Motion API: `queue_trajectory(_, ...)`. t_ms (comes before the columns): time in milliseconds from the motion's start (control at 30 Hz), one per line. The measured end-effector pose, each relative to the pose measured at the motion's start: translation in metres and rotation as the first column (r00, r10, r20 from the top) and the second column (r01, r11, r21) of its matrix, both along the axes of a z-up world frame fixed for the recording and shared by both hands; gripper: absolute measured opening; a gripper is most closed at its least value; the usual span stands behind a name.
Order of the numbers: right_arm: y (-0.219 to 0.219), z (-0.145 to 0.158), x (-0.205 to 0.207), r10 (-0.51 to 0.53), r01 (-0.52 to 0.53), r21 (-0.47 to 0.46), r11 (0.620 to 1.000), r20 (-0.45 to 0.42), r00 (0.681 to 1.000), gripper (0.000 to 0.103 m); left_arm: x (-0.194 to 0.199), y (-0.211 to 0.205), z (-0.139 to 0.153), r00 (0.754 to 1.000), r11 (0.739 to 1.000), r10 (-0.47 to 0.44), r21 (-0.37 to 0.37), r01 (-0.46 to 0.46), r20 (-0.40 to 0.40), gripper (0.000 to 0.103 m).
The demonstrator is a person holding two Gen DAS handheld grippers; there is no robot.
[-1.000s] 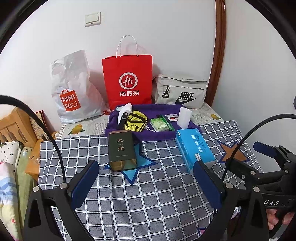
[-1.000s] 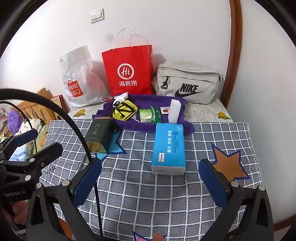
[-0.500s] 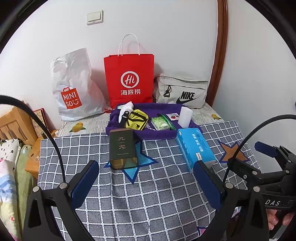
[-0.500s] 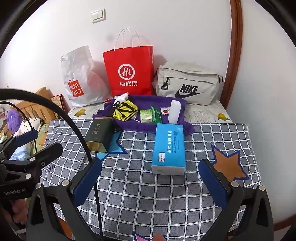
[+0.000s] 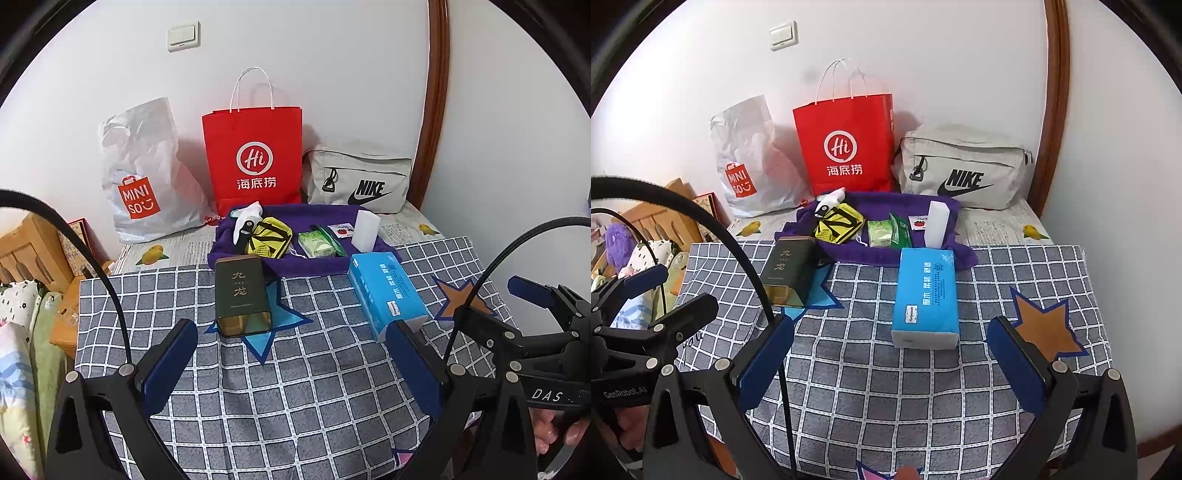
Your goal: Organize soft objects
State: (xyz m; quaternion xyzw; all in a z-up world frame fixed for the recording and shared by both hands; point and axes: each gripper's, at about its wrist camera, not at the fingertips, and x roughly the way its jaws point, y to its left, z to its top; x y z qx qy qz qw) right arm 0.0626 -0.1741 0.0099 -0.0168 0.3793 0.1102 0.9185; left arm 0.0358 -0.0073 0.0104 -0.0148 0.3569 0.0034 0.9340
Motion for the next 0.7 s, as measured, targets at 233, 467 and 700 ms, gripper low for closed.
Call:
queue_trajectory(233, -0.0005, 0.0005, -0.0001, -0.005, 0.005, 0.002, 1.0, 0.0, 1.0, 0.103, -0.0003, -0.0012, 0.0001, 1.0, 1.0, -0.008, 0.004, 0.008, 0.001, 0.103)
queue_trajectory(467, -0.0004, 0.0007, -0.0007, -0.004, 0.004, 0.003, 1.0, 0.001, 1.0, 0.103, -0.0007, -0.0013, 0.0006, 1.0, 1.0, -0.009, 0.004, 0.009, 0.002, 0.103)
queue_trajectory(700, 0.0, 0.0021, -0.001, -0.003, 0.003, -0.002, 1.0, 0.003, 1.0, 0.103, -0.0012, -0.0009, 0.0007, 1.0, 1.0, -0.011, 0.006, 0.011, 0.001, 0.103)
